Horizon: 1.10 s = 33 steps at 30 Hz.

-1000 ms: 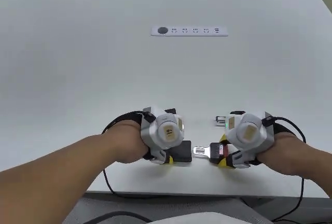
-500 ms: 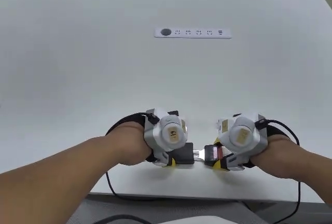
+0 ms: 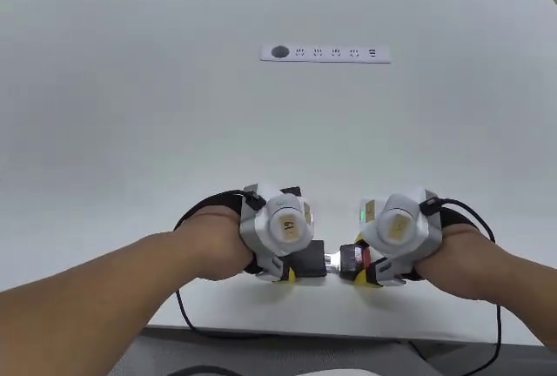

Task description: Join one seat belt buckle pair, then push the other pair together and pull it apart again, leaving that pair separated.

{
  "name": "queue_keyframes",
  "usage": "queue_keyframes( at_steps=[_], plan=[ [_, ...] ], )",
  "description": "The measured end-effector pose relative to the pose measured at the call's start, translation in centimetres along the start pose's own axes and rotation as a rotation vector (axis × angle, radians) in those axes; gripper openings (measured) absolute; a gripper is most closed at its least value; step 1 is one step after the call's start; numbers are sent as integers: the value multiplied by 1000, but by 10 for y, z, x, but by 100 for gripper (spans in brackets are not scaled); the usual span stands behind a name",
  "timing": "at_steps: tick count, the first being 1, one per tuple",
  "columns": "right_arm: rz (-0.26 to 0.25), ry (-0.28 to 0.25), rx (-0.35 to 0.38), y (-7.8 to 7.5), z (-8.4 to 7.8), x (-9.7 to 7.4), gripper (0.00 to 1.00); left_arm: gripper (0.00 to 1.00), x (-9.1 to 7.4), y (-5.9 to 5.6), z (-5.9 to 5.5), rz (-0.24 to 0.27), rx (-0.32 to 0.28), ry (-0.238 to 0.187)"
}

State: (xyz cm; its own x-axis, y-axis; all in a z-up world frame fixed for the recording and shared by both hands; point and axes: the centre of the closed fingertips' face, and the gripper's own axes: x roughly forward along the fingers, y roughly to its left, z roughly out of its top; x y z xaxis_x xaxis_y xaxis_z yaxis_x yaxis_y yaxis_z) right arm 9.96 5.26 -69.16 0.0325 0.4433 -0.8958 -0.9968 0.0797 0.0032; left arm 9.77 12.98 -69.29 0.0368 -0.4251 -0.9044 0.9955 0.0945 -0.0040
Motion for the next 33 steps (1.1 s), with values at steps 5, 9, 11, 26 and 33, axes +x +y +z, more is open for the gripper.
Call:
queue_keyframes(
  at_steps=[5, 9, 11, 26, 33],
  plan=[
    [-3, 7, -22, 1, 2, 1, 31, 32, -1, 1, 0, 1, -1, -2],
    [-2, -10, -24, 2, 8, 2, 31, 32, -1, -2, 1, 3, 2, 12],
    [-10, 8, -35, 3, 10, 6, 31, 32, -3, -3, 2, 5, 9, 23],
    [-11, -12, -17, 4, 16, 5, 31, 32, -3, -2, 0, 14, -11, -3],
    [-6, -39, -18, 0, 12, 4, 30, 32, -4, 0, -3, 27, -52, -44]
  ],
)
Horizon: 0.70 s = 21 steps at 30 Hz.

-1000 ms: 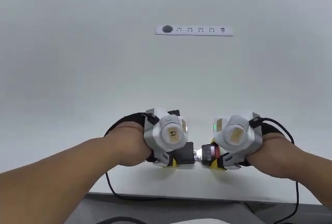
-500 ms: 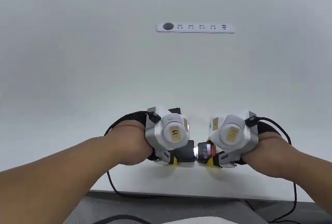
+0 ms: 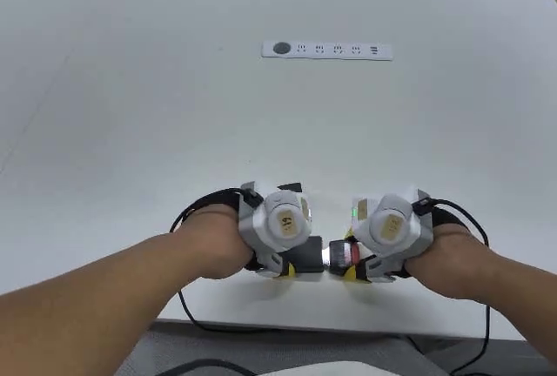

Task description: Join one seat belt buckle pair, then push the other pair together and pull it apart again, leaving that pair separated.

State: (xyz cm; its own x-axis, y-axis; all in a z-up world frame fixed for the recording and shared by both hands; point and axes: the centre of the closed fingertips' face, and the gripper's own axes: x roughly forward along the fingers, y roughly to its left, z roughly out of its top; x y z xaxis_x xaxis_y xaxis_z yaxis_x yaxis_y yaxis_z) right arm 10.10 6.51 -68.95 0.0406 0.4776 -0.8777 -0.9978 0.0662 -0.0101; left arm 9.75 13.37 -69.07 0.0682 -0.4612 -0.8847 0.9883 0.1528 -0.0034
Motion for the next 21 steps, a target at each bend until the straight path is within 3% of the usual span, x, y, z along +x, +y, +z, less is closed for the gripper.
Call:
queue_keyframes(
  at_steps=[2, 21],
  plan=[
    [-5, 3, -9, 1, 1, 1, 30, 31, 2, 1, -3, 0, -6, -13],
    [-1, 2, -2, -1, -3, 3, 32, 32, 2, 0, -2, -2, -2, 0]
  ],
)
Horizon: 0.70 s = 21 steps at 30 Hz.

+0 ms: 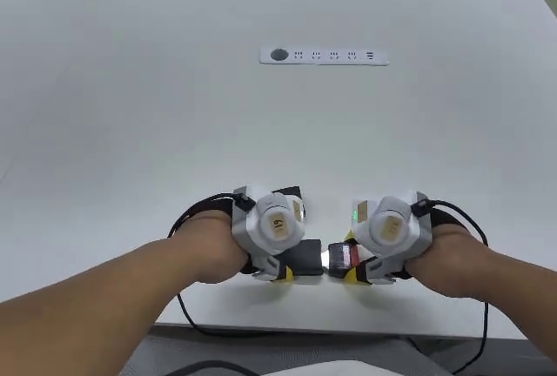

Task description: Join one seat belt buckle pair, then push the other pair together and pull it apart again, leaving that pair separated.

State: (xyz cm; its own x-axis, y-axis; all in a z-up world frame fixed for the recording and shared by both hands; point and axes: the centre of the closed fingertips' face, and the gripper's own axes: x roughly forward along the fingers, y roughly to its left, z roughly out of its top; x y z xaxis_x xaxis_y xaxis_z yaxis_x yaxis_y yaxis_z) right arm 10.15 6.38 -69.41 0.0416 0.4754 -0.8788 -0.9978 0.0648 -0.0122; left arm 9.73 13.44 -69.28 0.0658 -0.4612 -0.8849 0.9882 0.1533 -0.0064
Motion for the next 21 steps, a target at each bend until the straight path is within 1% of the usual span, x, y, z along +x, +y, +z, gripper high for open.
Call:
queue_keyframes(
  at_steps=[3, 5, 6, 9, 11, 12, 14, 15, 16, 18, 19, 20, 21],
  plan=[
    [0, 10, -4, 1, 1, 0, 32, 32, -1, -1, 0, -2, -25, 11],
    [-1, 23, -8, 2, 2, 0, 33, 32, -2, -2, 0, 3, -18, 26],
    [-1, 29, -9, 2, 1, 0, 33, 33, -1, -1, 1, 6, -16, 32],
    [1, 27, -8, 3, 1, -1, 33, 34, -1, -1, 1, 11, -26, 36],
    [-5, 26, -9, 3, 2, 0, 34, 34, -2, 0, 0, 9, -45, 30],
    [-11, 27, -4, 3, 2, -1, 34, 34, -2, 1, -1, 9, -48, 38],
    [-18, 29, -5, 3, 3, -1, 34, 34, -7, 1, -4, 18, -18, 72],
    [-20, 27, 0, 4, 4, -3, 34, 34, -9, 0, -4, 19, -6, 69],
    [-20, 18, 16, 4, 4, -5, 34, 34, -11, 2, -3, 21, -10, 62],
    [-22, 13, 14, 4, 4, -7, 34, 34, -17, 4, -1, 24, -31, 47],
    [-23, 5, 16, 4, 5, -11, 33, 35, -21, 5, 2, 27, -46, 24],
    [-23, -4, 19, 3, 6, -14, 34, 35, -31, 0, 8, 29, -56, 14],
    [-24, -13, 19, 3, 8, -19, 34, 35, -37, -1, 10, 28, -60, 5]
  ],
)
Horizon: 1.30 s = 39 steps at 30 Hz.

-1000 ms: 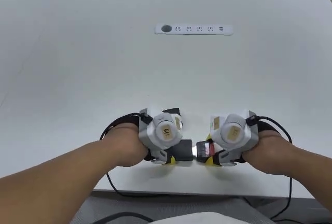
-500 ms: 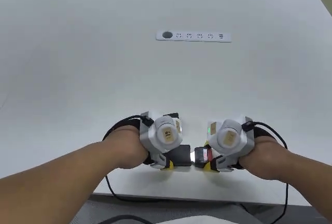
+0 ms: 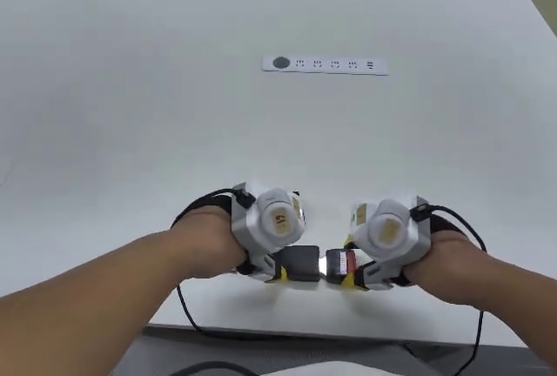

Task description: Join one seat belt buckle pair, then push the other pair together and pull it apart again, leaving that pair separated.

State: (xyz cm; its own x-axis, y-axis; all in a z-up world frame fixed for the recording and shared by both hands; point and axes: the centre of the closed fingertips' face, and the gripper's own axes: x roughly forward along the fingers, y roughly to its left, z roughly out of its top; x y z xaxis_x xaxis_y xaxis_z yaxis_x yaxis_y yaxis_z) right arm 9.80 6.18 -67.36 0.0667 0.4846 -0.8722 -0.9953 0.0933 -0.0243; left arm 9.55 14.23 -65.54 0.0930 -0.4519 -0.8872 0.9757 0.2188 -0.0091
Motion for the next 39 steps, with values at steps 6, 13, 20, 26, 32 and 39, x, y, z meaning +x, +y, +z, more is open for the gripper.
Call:
queue_keyframes(
  at_steps=[6, 13, 20, 26, 32, 39],
  plan=[
    [-16, -34, 26, -12, -1, -18, 34, 35, -5, 17, -2, 20, -26, -33],
    [-68, -16, 39, -41, -19, -24, 35, 35, -10, 59, -7, 97, -72, -56],
    [-107, -3, 49, -67, -31, -32, 36, 36, 0, 88, -11, 113, -78, -47],
    [-113, 16, 45, -85, -48, -36, 35, 35, 5, 100, -3, 111, -43, -26],
    [-98, 25, 47, -99, -61, -32, 34, 36, 12, 99, 1, 62, -18, 4],
    [-80, 39, 38, -101, -67, -29, 35, 36, 23, 93, -10, 14, 8, 58]
  ],
)
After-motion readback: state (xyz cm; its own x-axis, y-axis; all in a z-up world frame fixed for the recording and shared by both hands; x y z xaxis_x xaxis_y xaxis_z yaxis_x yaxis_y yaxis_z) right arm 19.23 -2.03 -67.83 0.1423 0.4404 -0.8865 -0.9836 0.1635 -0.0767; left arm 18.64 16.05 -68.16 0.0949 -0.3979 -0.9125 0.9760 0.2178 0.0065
